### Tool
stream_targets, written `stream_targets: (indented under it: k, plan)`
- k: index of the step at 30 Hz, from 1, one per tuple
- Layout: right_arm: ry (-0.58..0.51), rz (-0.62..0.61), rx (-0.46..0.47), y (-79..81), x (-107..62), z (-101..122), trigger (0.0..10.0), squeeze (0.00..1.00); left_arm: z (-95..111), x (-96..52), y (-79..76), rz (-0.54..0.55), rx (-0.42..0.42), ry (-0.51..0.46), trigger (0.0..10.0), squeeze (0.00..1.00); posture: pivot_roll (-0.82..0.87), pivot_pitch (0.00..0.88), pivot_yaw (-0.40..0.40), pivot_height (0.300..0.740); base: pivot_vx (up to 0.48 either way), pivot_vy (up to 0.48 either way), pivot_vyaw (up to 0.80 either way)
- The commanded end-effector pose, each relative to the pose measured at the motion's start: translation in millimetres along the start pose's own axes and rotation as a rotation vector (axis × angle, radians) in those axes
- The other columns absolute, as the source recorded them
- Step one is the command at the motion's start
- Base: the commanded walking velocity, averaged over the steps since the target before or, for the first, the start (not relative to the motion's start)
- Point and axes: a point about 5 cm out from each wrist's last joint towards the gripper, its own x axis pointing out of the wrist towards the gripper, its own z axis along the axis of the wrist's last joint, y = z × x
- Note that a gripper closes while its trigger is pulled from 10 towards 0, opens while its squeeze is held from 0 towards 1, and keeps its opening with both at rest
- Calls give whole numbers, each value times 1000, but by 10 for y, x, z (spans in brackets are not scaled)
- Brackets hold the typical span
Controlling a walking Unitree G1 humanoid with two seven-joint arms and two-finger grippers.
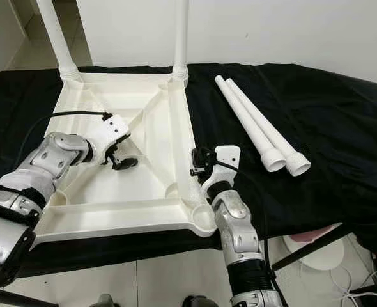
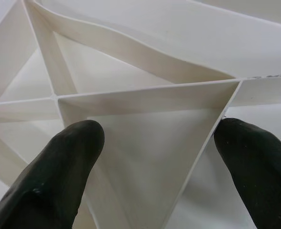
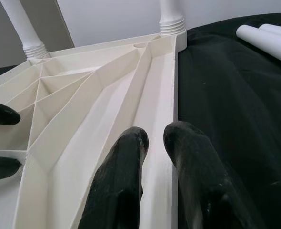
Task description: Building children table
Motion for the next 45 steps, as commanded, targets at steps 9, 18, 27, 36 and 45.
stream_targets:
  k: [9,18,27,36,45]
  plan:
    - [-43,-159,-86,-253,1,79,10000,0,226,-81,196,379,-163,-228,10000,0,44,103,7,740,0,0,0]
    - [-37,-333,-175,-622,52,201,10000,0,373,-161,-23,147,-243,-451,10000,0,54,99,-8,740,0,0,0]
    - [3,-535,-243,-1039,52,310,10000,1000,424,-182,-425,-24,-378,-587,10000,0,61,91,-25,740,0,0,0]
    - [14,-722,-257,-1337,-31,401,10000,1000,501,-136,-709,-63,-514,-640,10000,0,67,82,-34,740,0,0,0]
    - [49,-653,-190,-1311,-9,320,10000,1000,641,-138,-953,-100,-623,-686,10000,0,54,81,-34,740,0,0,0]
